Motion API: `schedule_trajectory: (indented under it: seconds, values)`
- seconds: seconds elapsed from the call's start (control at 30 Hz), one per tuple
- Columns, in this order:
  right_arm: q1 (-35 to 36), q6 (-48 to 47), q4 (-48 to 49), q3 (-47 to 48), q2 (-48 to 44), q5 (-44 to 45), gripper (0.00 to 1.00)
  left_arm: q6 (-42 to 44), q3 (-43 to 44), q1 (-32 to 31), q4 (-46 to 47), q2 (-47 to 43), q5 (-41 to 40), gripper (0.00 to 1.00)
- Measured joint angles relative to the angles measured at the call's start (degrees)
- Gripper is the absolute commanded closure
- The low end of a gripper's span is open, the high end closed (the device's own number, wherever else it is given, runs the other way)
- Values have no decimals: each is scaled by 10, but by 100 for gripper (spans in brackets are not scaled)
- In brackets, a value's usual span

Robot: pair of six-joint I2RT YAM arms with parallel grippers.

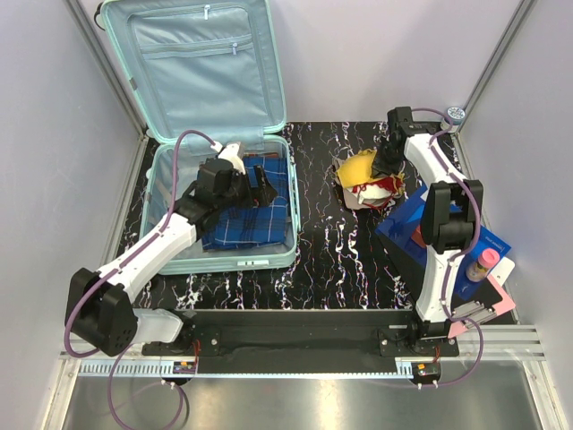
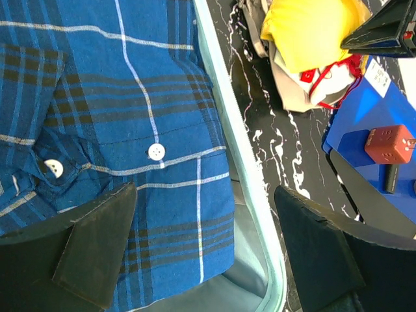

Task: Pack the luggage
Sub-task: Pick up the clothes at the center of the board.

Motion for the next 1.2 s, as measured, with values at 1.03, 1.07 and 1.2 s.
schedule_trajectory:
  seconds: [1.03,1.07,1.2]
  values:
    - [-1,16,16,-37,-91,-5,100,-24,183,-138,164,277,76,8]
    - [-1,17,19,-42,-91,-7,100,-35,196,-140,178,306,85,8]
    - [-1,18,28,-59,-91,-16,100,-90,225,-141,212,381,101,7]
